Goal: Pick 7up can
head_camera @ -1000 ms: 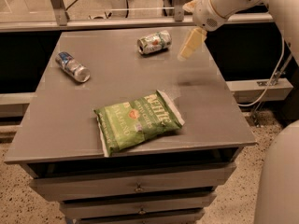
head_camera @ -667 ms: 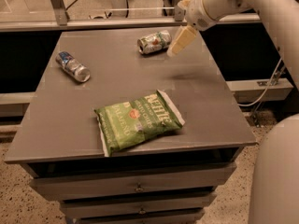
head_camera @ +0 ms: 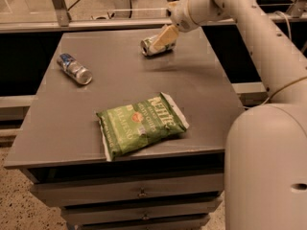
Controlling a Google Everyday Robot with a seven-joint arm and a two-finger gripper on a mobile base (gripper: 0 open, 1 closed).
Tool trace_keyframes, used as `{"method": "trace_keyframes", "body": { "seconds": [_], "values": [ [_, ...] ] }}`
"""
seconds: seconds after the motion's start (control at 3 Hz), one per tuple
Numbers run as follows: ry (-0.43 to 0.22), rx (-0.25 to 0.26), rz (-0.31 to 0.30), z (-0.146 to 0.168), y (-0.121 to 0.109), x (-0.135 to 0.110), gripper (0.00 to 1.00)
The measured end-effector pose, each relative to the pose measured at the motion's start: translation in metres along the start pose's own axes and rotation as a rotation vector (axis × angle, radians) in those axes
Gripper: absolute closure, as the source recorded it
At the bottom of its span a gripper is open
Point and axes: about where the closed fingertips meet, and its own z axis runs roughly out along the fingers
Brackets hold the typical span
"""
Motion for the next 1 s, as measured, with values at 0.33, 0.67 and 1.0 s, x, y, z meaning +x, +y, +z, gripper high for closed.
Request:
{"method": "trace_keyframes", "body": {
  "seconds": [0.33,0.67,1.0],
  "values": [
    [-0.004,-0.046,0.015,0.023,0.005,-0.003,0.0],
    [0.027,-0.082,0.041,0.035,0.01,0.011,0.0],
    [0.055,-0.112,0.058,0.042,0.015,0.023,0.0]
  ]
}}
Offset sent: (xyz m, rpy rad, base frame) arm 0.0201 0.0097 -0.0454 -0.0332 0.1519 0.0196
